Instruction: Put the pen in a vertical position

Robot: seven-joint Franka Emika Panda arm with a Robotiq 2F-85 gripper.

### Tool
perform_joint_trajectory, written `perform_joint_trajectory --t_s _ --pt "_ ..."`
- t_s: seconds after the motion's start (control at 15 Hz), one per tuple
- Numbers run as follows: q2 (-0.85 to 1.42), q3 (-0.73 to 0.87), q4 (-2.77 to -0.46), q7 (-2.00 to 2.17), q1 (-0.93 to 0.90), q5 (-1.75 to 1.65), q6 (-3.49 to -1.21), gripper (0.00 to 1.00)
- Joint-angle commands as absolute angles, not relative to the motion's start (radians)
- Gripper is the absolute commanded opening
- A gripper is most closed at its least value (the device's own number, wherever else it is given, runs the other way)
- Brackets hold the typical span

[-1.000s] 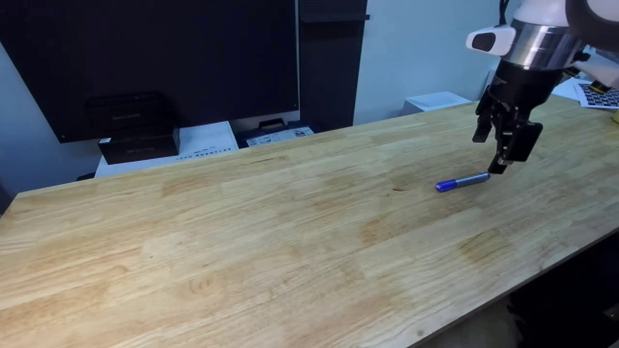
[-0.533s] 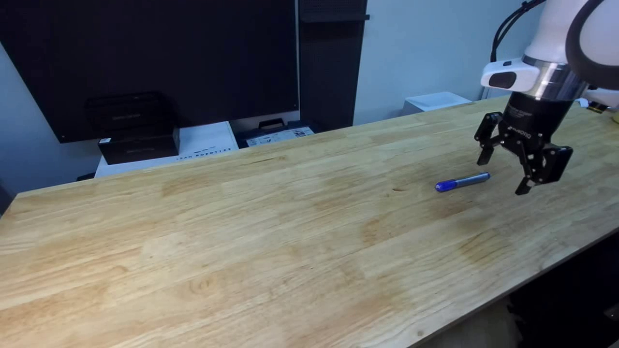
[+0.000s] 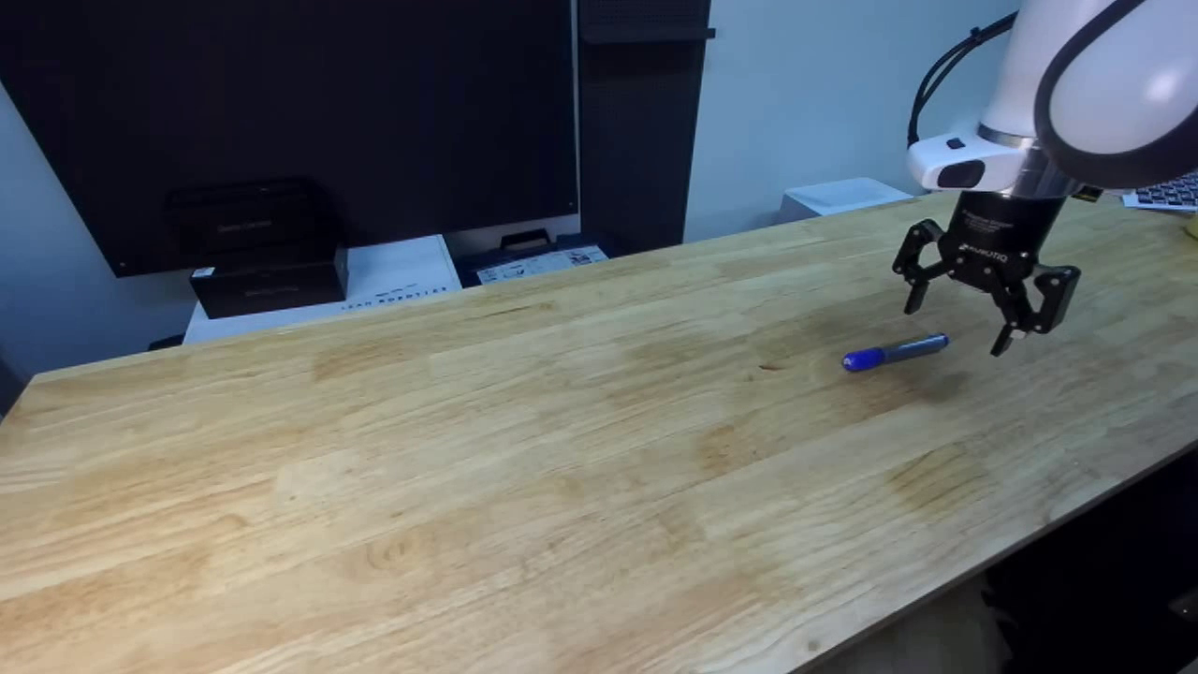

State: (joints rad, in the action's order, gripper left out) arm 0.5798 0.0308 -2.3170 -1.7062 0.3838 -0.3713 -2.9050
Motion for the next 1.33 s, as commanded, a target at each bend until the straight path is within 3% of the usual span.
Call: perform_joint_trajectory --t_s 0.0,1.27 --pt "0.65 0.079 -2.208 -1.732 0.323 -0.391 -2.891 1.0" --pt "0.612 0.189 -2.341 -1.408 0.164 -0.342 -3.034 1.0"
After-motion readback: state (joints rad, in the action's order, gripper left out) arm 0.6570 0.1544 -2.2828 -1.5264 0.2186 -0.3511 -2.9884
